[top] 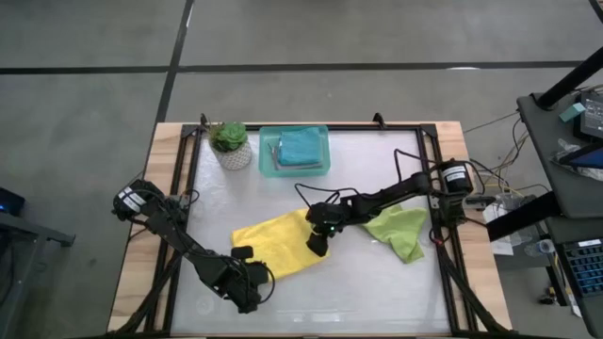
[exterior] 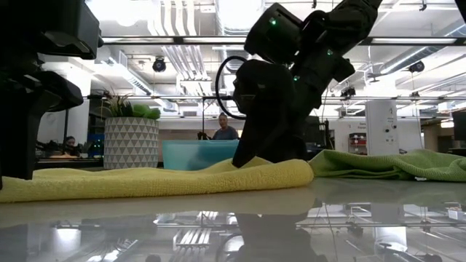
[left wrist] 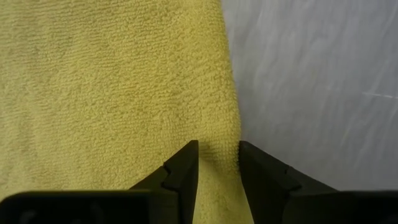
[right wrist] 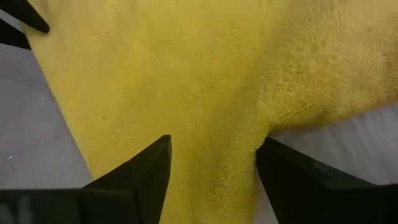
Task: Fold microfiber towels
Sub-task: Fold the yellow microfiber cloth
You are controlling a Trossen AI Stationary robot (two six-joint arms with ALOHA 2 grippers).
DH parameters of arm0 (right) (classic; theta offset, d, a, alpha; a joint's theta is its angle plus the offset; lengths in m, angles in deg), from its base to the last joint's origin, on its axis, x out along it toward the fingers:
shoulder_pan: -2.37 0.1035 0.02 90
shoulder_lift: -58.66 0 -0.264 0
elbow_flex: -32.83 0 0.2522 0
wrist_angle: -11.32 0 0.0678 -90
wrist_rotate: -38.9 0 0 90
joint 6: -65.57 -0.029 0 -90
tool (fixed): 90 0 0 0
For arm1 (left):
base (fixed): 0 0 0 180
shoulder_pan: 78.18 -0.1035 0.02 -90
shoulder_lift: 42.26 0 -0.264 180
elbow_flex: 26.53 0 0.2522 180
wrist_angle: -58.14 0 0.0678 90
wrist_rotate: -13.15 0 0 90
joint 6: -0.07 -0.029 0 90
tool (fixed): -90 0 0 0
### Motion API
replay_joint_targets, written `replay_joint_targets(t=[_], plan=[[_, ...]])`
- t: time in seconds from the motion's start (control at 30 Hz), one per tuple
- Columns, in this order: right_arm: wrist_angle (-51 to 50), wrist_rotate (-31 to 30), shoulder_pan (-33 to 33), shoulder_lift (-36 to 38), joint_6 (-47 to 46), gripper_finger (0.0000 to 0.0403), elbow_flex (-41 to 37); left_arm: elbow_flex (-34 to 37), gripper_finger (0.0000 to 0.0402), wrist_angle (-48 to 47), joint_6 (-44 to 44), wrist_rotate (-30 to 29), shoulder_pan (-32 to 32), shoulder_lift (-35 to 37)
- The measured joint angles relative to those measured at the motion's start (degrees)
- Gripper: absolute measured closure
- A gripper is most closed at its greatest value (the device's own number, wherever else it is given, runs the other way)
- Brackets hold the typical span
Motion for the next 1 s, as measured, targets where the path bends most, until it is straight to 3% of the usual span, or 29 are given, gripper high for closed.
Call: replay_joint_targets(t=[0.3, 0.57, 1.0], plan=[[1.3, -2.0, 0.0, 0.0, -1.0, 0.02, 0.0, 0.1, 0.0301, 0.0, -0.2, 0.0, 0.0, 0.0], [1.1, -2.2, 0.0, 0.1, 2.3, 0.038, 0.0, 0.1, 0.0301, -0.4, -1.1, 0.0, 0.0, 0.2], [-13.5, -2.2, -2.1, 5.9, 3.8, 0.0386, 0.5, 0.9, 0.0301, -2.2, -7.5, -3.5, -0.7, 6.5]])
